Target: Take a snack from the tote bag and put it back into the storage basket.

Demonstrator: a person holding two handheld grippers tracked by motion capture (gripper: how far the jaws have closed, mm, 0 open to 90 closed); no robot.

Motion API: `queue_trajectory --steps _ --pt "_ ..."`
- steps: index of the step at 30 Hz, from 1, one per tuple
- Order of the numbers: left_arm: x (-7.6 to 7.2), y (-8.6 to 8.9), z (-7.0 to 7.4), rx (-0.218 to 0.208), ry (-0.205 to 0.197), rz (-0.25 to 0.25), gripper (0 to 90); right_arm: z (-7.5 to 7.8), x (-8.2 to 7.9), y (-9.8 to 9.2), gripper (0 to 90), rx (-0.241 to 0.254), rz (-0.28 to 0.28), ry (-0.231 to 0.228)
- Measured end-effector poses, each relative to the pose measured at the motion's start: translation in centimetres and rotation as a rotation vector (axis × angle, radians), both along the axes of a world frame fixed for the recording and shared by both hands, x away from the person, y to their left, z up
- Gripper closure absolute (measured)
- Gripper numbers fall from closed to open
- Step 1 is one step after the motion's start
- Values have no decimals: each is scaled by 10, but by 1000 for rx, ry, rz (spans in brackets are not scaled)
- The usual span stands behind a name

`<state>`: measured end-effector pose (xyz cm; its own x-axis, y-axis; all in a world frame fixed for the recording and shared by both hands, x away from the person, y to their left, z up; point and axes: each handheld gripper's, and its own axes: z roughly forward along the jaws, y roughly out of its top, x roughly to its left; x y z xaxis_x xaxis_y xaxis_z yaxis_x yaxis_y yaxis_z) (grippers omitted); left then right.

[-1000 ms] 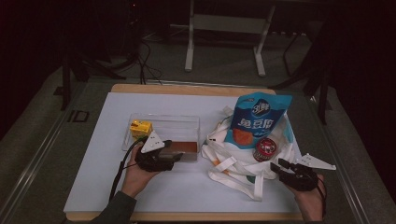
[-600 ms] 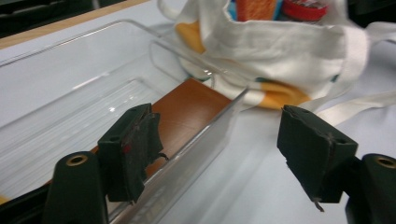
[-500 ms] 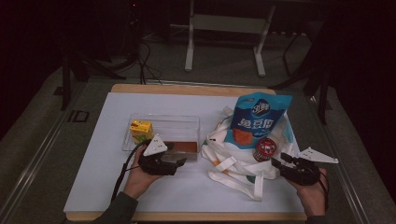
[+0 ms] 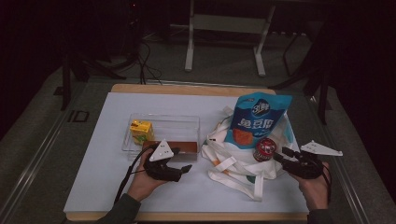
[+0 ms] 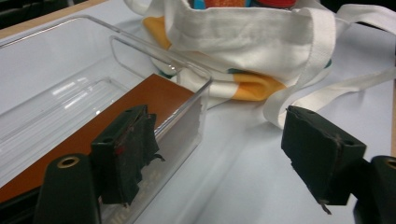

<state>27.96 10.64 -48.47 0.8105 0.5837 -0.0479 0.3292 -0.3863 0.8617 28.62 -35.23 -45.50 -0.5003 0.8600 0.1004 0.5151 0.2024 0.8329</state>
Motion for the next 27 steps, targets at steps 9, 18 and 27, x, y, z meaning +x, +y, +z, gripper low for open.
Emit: queue_trajectory --steps 9,18,27 --pt "-4 -6 -3 -10 -14 -31 330 3 5 -2 505 -3 -7 2" --pt "-5 -9 -10 -14 -20 -41 356 6 13 0 519 -4 -7 4" --pt "-5 -11 -14 -11 -9 -56 381 8 21 1 516 -12 -5 2"
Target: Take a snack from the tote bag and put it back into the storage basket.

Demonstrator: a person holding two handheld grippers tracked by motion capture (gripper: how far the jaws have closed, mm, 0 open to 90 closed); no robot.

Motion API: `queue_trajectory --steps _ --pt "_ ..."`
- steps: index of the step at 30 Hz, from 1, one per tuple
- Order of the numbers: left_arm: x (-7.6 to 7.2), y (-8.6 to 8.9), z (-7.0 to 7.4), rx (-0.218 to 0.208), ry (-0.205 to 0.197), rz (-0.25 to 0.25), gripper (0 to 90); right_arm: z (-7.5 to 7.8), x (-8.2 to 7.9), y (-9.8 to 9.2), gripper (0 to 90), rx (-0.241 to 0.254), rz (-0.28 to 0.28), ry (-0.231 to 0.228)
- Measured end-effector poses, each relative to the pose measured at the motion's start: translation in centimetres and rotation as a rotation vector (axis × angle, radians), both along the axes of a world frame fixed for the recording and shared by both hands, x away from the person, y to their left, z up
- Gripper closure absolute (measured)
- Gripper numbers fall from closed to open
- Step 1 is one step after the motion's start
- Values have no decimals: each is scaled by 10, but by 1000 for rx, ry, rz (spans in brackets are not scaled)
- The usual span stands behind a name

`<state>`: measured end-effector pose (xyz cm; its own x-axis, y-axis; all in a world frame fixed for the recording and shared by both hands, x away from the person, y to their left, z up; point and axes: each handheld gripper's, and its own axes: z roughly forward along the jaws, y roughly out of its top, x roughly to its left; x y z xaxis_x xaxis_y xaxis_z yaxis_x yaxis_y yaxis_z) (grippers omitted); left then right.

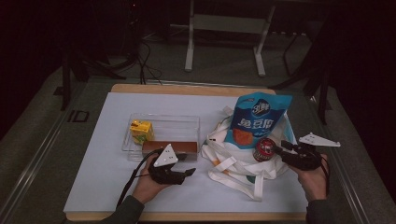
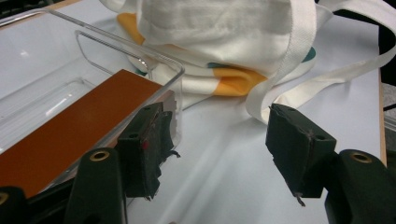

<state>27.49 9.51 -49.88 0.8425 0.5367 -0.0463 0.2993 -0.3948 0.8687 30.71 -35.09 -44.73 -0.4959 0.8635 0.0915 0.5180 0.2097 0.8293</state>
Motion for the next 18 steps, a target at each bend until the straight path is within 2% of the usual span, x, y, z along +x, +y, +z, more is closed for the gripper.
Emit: queue_trajectory --steps 6,18 --pt "0 -2 -3 11 -4 -5 378 2 6 0 513 11 -2 2" --pt "-2 -8 -11 13 -18 -31 387 13 21 3 505 0 -6 -7"
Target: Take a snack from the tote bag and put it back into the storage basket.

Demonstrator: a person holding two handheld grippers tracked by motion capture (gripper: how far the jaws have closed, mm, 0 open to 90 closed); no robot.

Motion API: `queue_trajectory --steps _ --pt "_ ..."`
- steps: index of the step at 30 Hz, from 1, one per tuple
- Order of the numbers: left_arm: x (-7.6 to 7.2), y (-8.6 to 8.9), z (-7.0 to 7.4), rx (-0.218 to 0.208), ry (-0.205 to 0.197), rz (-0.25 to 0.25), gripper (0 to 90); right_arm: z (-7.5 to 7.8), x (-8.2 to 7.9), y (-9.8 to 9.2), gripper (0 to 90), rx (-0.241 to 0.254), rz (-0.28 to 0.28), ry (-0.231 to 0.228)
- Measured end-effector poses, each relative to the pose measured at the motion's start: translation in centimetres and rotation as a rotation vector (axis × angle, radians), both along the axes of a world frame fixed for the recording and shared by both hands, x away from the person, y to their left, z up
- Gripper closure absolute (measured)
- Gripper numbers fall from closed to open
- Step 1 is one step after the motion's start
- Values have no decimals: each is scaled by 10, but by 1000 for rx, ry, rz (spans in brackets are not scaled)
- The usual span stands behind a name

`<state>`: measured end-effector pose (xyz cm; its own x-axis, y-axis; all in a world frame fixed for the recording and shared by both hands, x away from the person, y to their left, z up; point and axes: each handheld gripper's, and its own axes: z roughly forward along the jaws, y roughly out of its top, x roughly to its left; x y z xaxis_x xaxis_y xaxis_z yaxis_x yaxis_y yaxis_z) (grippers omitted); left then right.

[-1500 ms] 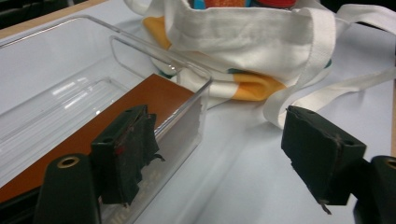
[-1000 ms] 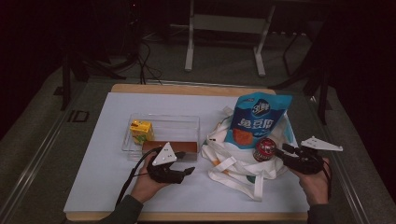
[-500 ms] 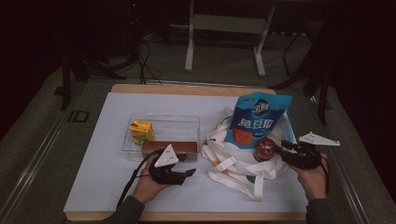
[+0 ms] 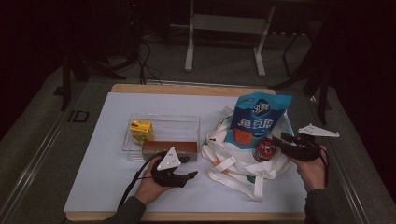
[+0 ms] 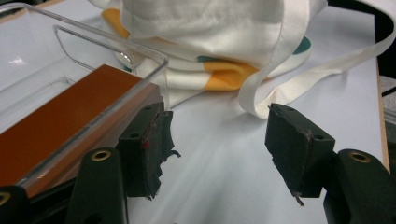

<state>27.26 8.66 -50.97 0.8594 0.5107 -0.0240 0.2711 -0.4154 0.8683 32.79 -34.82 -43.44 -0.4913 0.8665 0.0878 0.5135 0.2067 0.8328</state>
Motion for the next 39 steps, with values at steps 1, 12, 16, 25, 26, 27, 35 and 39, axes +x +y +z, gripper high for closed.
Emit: queue_trajectory --steps 1,12,16,25,26,27,35,39 --pt "0 -1 -1 8 -1 -5 387 0 1 1 502 -2 -4 2" --pt "0 -5 -10 16 -5 -10 385 3 16 5 464 -8 -21 6" --pt "0 -5 -12 16 -4 -8 385 9 24 4 440 4 -33 -1" --pt "1 -7 -20 32 11 -12 385 17 38 5 399 23 -35 7" --pt "1 -8 -22 31 13 -15 386 18 42 6 395 31 -38 17" --pt "1 -8 -22 31 13 -15 386 18 42 6 395 31 -38 17" --pt "2 -11 -27 43 16 -30 384 22 54 4 388 84 -5 7" --pt "2 -12 -27 47 15 -34 384 23 57 3 389 90 12 2"
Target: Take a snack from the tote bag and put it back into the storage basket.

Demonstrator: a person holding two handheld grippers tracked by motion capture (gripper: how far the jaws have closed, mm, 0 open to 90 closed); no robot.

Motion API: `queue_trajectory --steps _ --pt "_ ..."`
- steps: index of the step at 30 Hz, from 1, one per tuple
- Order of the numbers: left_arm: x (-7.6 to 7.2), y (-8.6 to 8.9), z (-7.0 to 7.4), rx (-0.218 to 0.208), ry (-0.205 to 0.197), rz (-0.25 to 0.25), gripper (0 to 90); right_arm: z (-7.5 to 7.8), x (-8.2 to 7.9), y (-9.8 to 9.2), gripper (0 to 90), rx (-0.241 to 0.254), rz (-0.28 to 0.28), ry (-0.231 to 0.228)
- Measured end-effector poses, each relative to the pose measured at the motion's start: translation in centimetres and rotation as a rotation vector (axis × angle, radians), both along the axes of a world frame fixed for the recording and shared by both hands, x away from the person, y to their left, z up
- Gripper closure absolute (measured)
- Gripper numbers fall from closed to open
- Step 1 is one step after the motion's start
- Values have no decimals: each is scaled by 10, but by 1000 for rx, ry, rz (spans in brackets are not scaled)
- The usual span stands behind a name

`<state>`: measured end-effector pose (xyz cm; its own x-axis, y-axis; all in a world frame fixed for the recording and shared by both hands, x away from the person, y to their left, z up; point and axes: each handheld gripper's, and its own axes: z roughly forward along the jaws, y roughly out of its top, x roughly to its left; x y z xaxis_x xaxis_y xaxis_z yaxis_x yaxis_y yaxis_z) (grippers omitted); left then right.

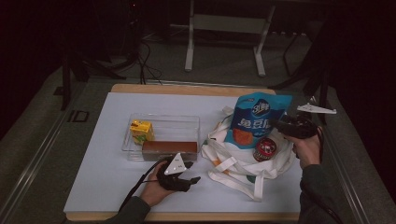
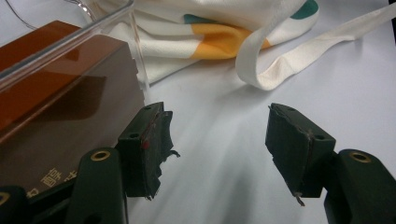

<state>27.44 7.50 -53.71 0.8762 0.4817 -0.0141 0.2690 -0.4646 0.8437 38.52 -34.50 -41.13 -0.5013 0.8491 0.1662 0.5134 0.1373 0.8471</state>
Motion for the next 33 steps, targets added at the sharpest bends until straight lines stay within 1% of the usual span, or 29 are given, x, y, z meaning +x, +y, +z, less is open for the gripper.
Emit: queue_trajectory --steps 7,9,10,12,13,14,16,18,19,20,23,24,25,28,33 --pt "0 0 0 -4 4 -5 383 2 7 2 409 0 47 0" --pt "0 0 0 -4 4 -6 383 2 7 3 420 6 57 1" --pt "0 0 0 -4 4 -6 383 2 8 4 426 18 76 -3" --pt "0 0 0 -4 5 -6 382 -1 7 7 460 31 109 -11" --pt "0 0 0 -4 6 -7 383 -3 7 8 461 30 120 -4" --pt "0 0 0 -4 6 -7 382 -4 8 9 460 17 120 -2" --pt "0 0 0 -3 4 -7 382 -7 11 12 471 21 122 8" --pt "0 0 0 -4 5 -7 381 -9 12 15 517 44 138 7" --pt "0 0 0 -4 5 -7 381 -9 12 15 517 44 138 7" --pt "0 0 0 -4 6 -7 381 -10 12 17 584 78 154 2" --pt "0 0 0 -3 5 -8 381 -10 11 16 715 105 174 -3" --pt "0 0 0 -2 5 -9 381 -10 11 16 715 105 174 -3" --pt "0 0 0 -2 5 -9 380 -11 10 17 789 122 195 1" --pt "0 0 0 1 7 -9 380 -11 9 17 812 130 205 4" --pt "0 0 0 3 5 -8 379 -10 7 17 844 128 206 14"
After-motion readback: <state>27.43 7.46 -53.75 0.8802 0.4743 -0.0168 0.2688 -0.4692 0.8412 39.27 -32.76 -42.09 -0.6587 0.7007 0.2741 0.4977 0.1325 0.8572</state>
